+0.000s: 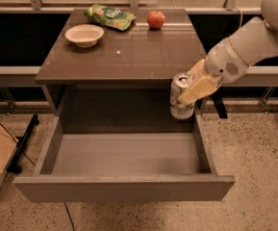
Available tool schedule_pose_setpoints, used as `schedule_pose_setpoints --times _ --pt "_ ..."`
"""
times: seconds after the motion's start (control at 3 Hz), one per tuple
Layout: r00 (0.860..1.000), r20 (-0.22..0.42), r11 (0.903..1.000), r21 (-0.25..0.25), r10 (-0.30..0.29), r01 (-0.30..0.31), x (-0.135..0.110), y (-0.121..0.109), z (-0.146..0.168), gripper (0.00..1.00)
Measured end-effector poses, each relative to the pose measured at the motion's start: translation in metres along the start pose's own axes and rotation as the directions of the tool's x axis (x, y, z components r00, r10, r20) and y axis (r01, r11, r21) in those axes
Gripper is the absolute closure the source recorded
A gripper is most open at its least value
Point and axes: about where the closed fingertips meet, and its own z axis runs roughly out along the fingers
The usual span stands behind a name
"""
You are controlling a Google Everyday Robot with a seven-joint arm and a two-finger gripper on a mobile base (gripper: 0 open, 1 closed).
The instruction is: Pick 7up can from top drawer and place on counter
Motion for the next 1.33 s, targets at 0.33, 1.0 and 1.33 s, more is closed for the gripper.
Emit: schedule_pose_setpoints --times 0.33,1.0,1.33 --pt "0.997 -0.074 0.9995 0.010 -0.029 0.030 -0.019 -0.009 -0.052 1.00" --pt "0.998 -0.050 0.9969 0.069 -0.032 0.036 -0.030 -0.017 -0.070 1.00" --pt "1.000 0.003 0.9935 0.111 -0.024 0.024 -0.045 -0.030 -0.057 1.00"
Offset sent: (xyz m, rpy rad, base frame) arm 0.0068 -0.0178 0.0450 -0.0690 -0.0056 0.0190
